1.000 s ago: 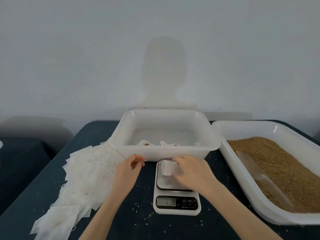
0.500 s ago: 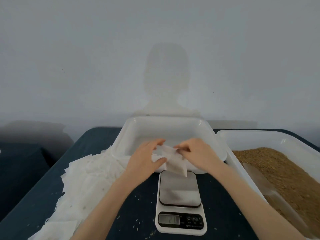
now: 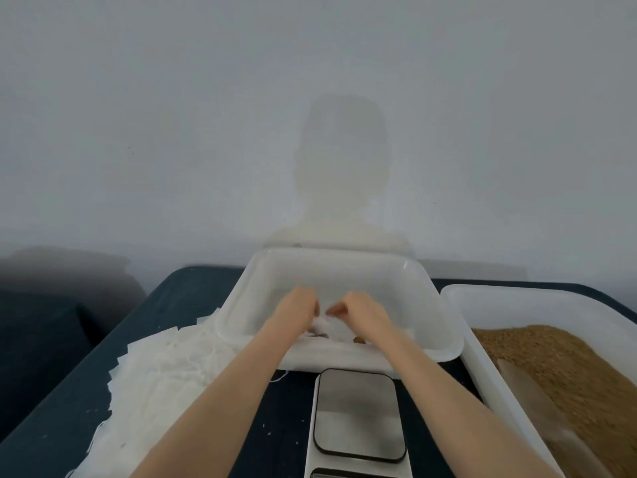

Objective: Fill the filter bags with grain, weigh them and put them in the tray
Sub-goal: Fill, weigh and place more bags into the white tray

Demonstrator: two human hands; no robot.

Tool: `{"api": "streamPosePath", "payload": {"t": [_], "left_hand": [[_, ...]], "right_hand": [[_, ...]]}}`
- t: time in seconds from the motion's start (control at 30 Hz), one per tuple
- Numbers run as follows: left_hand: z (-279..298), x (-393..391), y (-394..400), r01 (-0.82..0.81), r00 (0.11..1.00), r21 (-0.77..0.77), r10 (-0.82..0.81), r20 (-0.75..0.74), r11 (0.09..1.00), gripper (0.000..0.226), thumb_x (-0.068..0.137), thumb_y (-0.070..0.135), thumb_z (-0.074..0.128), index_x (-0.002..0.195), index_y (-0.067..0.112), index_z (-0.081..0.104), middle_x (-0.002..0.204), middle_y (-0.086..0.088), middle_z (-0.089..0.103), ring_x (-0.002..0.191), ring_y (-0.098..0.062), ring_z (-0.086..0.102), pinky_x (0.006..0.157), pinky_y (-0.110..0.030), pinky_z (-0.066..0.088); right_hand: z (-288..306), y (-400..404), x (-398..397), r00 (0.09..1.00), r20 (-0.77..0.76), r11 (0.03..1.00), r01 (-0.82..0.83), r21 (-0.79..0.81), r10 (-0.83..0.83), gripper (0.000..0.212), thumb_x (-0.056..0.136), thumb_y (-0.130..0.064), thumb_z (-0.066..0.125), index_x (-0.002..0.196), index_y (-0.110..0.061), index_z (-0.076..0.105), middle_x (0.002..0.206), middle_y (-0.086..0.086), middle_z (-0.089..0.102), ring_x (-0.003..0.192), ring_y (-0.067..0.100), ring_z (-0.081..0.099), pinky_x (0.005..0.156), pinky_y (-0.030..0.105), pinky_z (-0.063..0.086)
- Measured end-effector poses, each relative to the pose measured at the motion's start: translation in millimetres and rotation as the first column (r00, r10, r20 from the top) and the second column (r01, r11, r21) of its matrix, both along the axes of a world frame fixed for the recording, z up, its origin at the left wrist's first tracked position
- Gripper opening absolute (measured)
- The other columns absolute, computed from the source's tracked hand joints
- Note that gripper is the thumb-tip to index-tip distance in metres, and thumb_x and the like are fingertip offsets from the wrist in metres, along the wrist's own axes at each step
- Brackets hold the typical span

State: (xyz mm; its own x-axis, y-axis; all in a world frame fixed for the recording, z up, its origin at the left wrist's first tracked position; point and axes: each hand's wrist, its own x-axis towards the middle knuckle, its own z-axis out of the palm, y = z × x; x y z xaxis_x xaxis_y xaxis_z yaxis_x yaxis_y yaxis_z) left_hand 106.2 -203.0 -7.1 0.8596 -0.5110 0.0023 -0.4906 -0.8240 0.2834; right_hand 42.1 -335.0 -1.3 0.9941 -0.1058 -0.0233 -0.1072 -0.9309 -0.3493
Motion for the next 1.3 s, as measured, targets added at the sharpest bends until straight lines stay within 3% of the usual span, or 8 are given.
{"api": "streamPosePath", "payload": {"t": [0.27, 0.43, 0.53, 0.7, 0.87, 0.97, 1.13, 1.3], "left_hand": [[4, -1, 7, 0.028, 0.985, 0.041, -0.020, -0.173, 0.999, 0.027, 0.090, -0.005, 0.050, 0.105, 0.000, 0.071, 0.085, -0.015, 0.062, 0.070, -0.026, 0.055, 0.072, -0.032, 0.050], [22, -11, 25, 0.055, 0.994, 0.068, -0.048, -0.096, 0.996, 0.026, 0.092, 0.005, 0.049, 0.106, 0.017, 0.068, 0.103, -0.015, 0.064, 0.094, -0.029, 0.058, 0.094, -0.030, 0.045], [28, -20, 49, 0.026, 0.999, 0.048, -0.025, -0.033, 0.998, 0.035, 0.097, 0.023, 0.049, 0.131, 0.020, 0.056, 0.132, -0.003, 0.056, 0.120, -0.020, 0.051, 0.095, -0.027, 0.036], [31, -54, 99, -0.269, 0.929, 0.063, 0.241, 0.281, 0.961, 0.023, 0.095, 0.021, 0.043, 0.109, 0.023, 0.062, 0.106, 0.005, 0.065, 0.096, -0.018, 0.059, 0.070, -0.028, 0.042], [2, -91, 147, -0.324, 0.930, 0.148, 0.287, 0.229, 0.934, 0.021, 0.095, 0.039, 0.049, 0.109, 0.025, 0.057, 0.111, 0.006, 0.060, 0.104, -0.015, 0.056, 0.082, -0.027, 0.045], [-23, -98, 165, -0.287, 0.949, 0.223, 0.246, 0.195, 0.931, 0.028, 0.095, 0.038, 0.051, 0.120, 0.027, 0.054, 0.121, 0.006, 0.054, 0.111, -0.015, 0.049, 0.086, -0.028, 0.044], [-46, -101, 181, -0.344, 0.920, -0.070, 0.351, 0.176, 0.936, 0.028, 0.094, 0.009, 0.048, 0.114, 0.026, 0.060, 0.114, 0.007, 0.057, 0.097, -0.014, 0.054, 0.080, -0.024, 0.046], [-41, -109, 191, -0.312, 0.920, -0.366, 0.375, 0.114, 0.877, 0.020, 0.090, 0.007, 0.061, 0.099, 0.022, 0.072, 0.098, 0.005, 0.069, 0.082, -0.005, 0.054, 0.077, -0.012, 0.037]], "right_hand": [[1, 1, 1, 0.998, -0.048, 0.995, -0.023, 0.094, 0.028, 0.032, 0.094, -0.015, 0.046, 0.107, -0.026, 0.074, 0.113, -0.005, 0.069, 0.077, 0.023, 0.068, 0.073, 0.038, 0.060], [10, 14, -12, 0.998, -0.001, 0.997, -0.056, 0.047, 0.056, 0.030, 0.092, -0.021, 0.048, 0.104, -0.031, 0.074, 0.108, -0.011, 0.071, 0.102, 0.013, 0.063, 0.084, 0.031, 0.052], [14, 27, -27, 0.995, 0.038, 0.996, -0.089, 0.022, 0.088, 0.030, 0.092, -0.021, 0.048, 0.105, -0.031, 0.073, 0.109, -0.011, 0.071, 0.103, 0.013, 0.063, 0.084, 0.029, 0.051], [7, 49, -54, 0.982, 0.125, 0.989, -0.135, -0.057, 0.141, 0.028, 0.096, -0.028, 0.048, 0.114, -0.033, 0.069, 0.118, -0.007, 0.068, 0.110, 0.017, 0.060, 0.090, 0.030, 0.047], [-14, 66, -87, 0.892, 0.389, 0.973, -0.217, -0.075, 0.229, 0.026, 0.093, -0.016, 0.052, 0.106, -0.025, 0.073, 0.126, -0.012, 0.063, 0.117, 0.010, 0.053, 0.093, 0.017, 0.034], [-25, 78, -104, 0.887, 0.398, 0.967, -0.255, -0.005, 0.236, 0.025, 0.093, -0.019, 0.053, 0.105, -0.026, 0.073, 0.115, -0.016, 0.067, 0.110, 0.003, 0.055, 0.095, 0.016, 0.040], [-35, 106, -118, 0.930, 0.255, 0.955, -0.290, 0.065, 0.265, 0.028, 0.095, -0.024, 0.047, 0.108, -0.032, 0.070, 0.115, -0.019, 0.065, 0.105, 0.001, 0.057, 0.088, 0.023, 0.048], [-49, 130, -128, 0.934, 0.237, 0.941, -0.306, 0.146, 0.267, 0.029, 0.094, -0.027, 0.049, 0.115, -0.033, 0.067, 0.116, -0.019, 0.065, 0.104, 0.000, 0.058, 0.088, 0.021, 0.048]]}}
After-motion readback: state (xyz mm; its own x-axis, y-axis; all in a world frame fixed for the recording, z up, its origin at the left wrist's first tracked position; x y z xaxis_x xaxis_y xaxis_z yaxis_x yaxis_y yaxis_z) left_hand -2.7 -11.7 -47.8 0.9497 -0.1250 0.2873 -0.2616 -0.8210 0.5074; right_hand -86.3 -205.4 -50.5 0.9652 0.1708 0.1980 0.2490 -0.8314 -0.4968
